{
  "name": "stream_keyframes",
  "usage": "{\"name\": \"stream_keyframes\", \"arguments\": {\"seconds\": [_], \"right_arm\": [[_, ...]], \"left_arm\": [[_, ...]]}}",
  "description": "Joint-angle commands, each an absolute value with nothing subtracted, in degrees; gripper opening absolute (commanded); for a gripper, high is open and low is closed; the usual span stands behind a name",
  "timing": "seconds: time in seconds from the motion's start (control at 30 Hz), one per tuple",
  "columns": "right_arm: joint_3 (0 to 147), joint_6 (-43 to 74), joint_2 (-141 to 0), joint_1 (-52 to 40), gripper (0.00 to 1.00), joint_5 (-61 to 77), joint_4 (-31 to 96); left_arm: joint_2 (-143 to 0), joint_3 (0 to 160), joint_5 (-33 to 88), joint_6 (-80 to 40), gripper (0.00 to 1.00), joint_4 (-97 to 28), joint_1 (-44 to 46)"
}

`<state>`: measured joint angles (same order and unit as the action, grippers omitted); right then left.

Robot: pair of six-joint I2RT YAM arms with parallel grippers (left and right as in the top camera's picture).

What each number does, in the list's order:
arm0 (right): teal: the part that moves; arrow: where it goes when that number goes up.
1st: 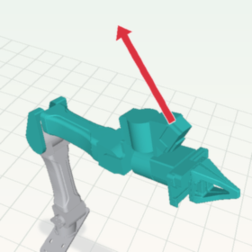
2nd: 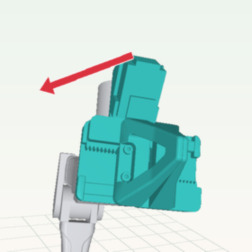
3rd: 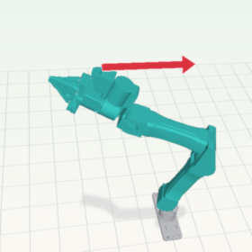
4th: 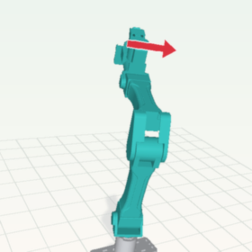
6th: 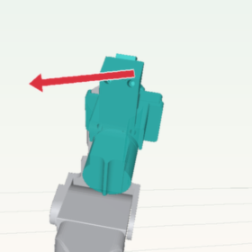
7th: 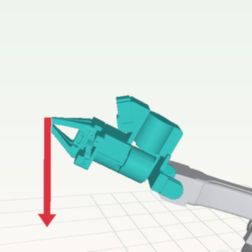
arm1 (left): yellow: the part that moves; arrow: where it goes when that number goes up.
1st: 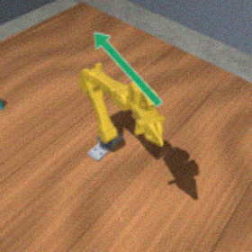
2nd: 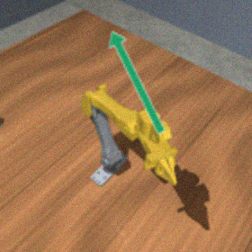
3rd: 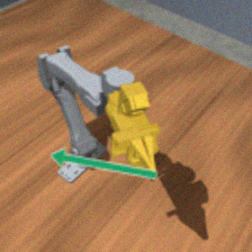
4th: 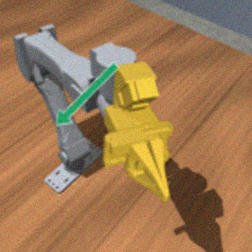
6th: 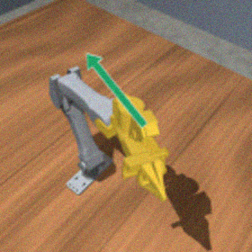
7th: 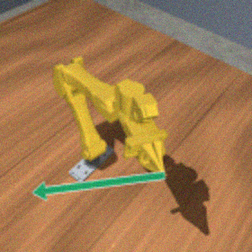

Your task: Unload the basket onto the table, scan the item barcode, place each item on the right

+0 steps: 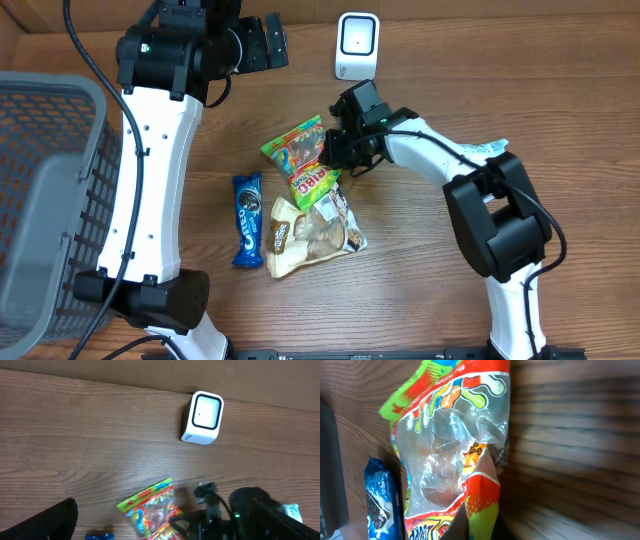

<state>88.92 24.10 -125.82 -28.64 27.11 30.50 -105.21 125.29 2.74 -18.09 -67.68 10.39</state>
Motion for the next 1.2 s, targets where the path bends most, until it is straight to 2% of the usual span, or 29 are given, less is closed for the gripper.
{"name": "stream_keyframes", "arguments": {"seconds": [0.0, 0.2, 0.4, 0.53, 0.77, 0.9, 1.1, 1.13, 1.17], "right_arm": [[90.11, 20.60, -118.10, -27.59, 0.04, 21.69, 31.97], [90.11, 16.14, -111.57, -27.68, 0.04, 4.78, 37.23], [90.11, 16.03, -108.40, -29.08, 0.04, -28.69, 43.22], [90.06, 16.03, -109.23, -29.98, 0.04, -42.98, 43.90], [90.06, 10.50, -116.18, -30.89, 0.04, -47.18, 40.95], [90.06, 7.75, -120.75, -33.89, 0.04, -53.36, 40.10], [90.06, 4.45, -123.96, -40.16, 0.04, -53.06, 39.07], [90.08, 4.45, -123.94, -41.30, 0.08, -52.38, 38.98], [90.08, 4.45, -123.94, -42.06, 0.20, -51.72, 39.00]], "left_arm": [[-103.77, 126.37, 2.94, -18.65, 1.00, -67.48, 10.52], [-103.77, 126.37, 2.96, -18.65, 1.00, -67.48, 10.52], [-103.77, 126.37, 2.96, -18.65, 1.00, -67.48, 10.52], [-103.77, 126.37, 2.96, -18.65, 1.00, -67.48, 10.52], [-103.77, 126.37, 2.96, -18.65, 1.00, -67.48, 10.52], [-103.77, 126.37, 2.96, -18.65, 1.00, -67.48, 10.52], [-103.77, 126.37, 2.94, -18.65, 1.00, -67.48, 10.52], [-103.77, 126.37, 2.96, -18.65, 1.00, -67.48, 10.52], [-103.77, 126.37, 2.96, -18.65, 1.00, -67.48, 10.52]]}}
